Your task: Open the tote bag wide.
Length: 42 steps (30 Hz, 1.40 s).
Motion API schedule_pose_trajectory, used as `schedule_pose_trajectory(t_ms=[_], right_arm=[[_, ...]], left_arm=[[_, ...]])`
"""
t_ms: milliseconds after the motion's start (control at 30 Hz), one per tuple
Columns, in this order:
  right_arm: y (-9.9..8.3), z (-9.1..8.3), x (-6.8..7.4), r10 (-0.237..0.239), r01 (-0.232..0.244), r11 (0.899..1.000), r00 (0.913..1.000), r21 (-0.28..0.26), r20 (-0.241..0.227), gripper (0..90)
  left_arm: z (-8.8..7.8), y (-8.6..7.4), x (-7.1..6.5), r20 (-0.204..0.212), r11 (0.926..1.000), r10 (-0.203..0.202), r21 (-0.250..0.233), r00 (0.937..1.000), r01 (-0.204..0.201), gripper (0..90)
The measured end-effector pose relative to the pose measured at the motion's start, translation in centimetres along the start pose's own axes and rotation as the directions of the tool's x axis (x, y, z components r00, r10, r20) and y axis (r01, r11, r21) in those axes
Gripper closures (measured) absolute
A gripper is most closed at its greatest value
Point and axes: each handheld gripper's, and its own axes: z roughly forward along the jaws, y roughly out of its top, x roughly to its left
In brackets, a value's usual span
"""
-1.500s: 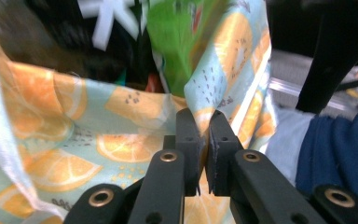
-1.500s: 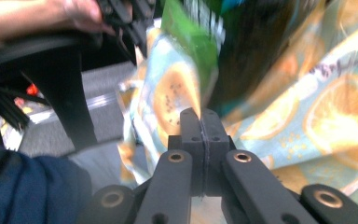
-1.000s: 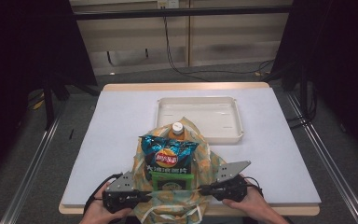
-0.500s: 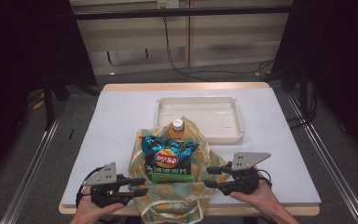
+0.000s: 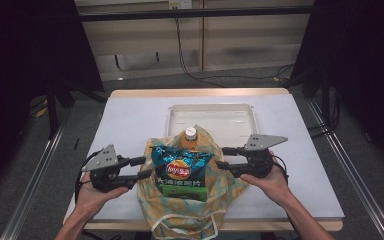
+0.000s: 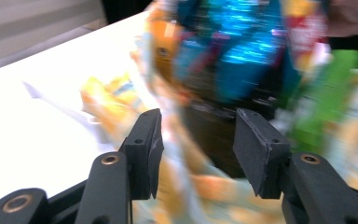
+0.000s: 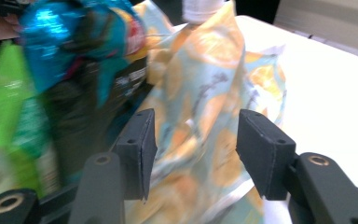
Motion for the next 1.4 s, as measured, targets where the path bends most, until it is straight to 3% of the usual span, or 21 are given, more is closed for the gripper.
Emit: schedule_pose_trajectory(t_ms=[100, 133, 200, 300, 367, 400, 433, 467, 500, 567, 633, 733, 800, 933, 1100, 1267, 1400], right_arm=[[0.3, 1.2, -0.6, 0.010, -0.010, 1.000, 0.9998, 0.008, 0.017, 48.3], [0.4, 1.5, -0.8, 0.012, -0.012, 1.000, 0.9998, 0.009, 0.018, 51.7], [0.7, 1.9, -1.2, 0.014, -0.014, 1.000, 0.9998, -0.003, 0.014, 56.3], [0.8, 2.3, -1.4, 0.018, -0.018, 1.000, 0.9994, -0.009, 0.029, 75.0], [0.5, 2.2, -1.6, 0.028, -0.028, 1.000, 0.9986, -0.011, 0.044, 87.3], [0.3, 2.0, -1.8, 0.040, -0.039, 0.999, 0.9976, -0.018, 0.056, 89.4], [0.0, 1.8, -2.1, 0.055, -0.053, 0.998, 0.9962, -0.020, 0.067, 90.0], [-0.2, 1.7, -2.3, 0.056, -0.054, 0.998, 0.9951, -0.021, 0.082, 90.0], [-0.4, 1.6, -2.5, 0.059, -0.057, 0.998, 0.9935, -0.023, 0.098, 90.0], [-0.8, 1.7, -3.0, 0.058, -0.057, 0.998, 0.9888, -0.014, 0.137, 90.0], [-1.4, 2.0, -3.2, 0.072, -0.072, 0.997, 0.9866, -0.009, 0.146, 90.0], [-2.1, 3.1, -3.1, 0.044, -0.050, 0.998, 0.9869, 0.034, 0.155, 90.0], [-2.5, 3.9, -3.0, 0.035, -0.044, 0.998, 0.9868, 0.053, 0.158, 89.8], [-3.2, 4.8, -2.8, -0.003, -0.019, 0.991, 0.9861, 0.132, 0.166, 90.0], [-3.9, 4.6, -3.0, 0.010, -0.032, 0.989, 0.9877, 0.143, 0.156, 90.0], [-4.5, 5.0, -3.0, 0.024, -0.049, 0.986, 0.9878, 0.158, 0.154, 90.0], [-4.8, 5.4, -2.5, -0.012, -0.018, 0.980, 0.9891, 0.198, 0.147, 90.0]], left_arm=[[1.4, -0.1, 1.5, -0.045, 0.9994, -0.034, -0.010, 0.9984, 0.034, 42.8], [2.0, -0.2, 2.0, -0.035, 0.9988, -0.045, -0.021, 0.9984, 0.044, 41.1], [2.8, -0.3, 2.5, -0.060, 0.9993, -0.037, -0.007, 0.9975, 0.037, 38.5], [3.9, -0.6, 2.9, -0.059, 0.9979, -0.056, 0.029, 0.9967, 0.057, 36.8], [4.4, -1.2, 3.0, -0.032, 0.9959, -0.069, 0.056, 0.9971, 0.071, 53.1], [4.5, -1.5, 3.1, -0.003, 0.9950, -0.070, 0.071, 0.9976, 0.070, 68.2], [4.6, -1.6, 3.1, 0.004, 0.9944, -0.082, 0.068, 0.9967, 0.081, 84.1], [4.5, -1.7, 3.2, 0.024, 0.9937, -0.098, 0.058, 0.9949, 0.097, 89.0], [4.5, -1.8, 3.3, 0.018, 0.9931, -0.106, 0.052, 0.9942, 0.105, 89.9], [4.3, -1.9, 3.5, -0.004, 0.9904, -0.128, 0.052, 0.9917, 0.128, 90.0], [4.1, -2.3, 3.8, -0.043, 0.9867, -0.152, 0.052, 0.9875, 0.154, 90.0], [3.8, -3.4, 4.3, -0.076, 0.9793, -0.178, 0.085, 0.9811, 0.184, 90.0], [3.6, -4.0, 4.4, -0.089, 0.9759, -0.176, 0.115, 0.9803, 0.186, 90.0], [3.8, -5.0, 4.3, -0.073, 0.9673, -0.184, 0.164, 0.9802, 0.194, 90.0], [3.9, -5.4, 3.4, -0.006, 0.9674, -0.169, 0.191, 0.9856, 0.167, 90.0], [4.0, -6.2, 3.2, 0.009, 0.9623, -0.176, 0.212, 0.9844, 0.170, 90.0], [4.1, -6.5, 3.0, 0.000, 0.9614, -0.164, 0.224, 0.9864, 0.160, 90.0]])
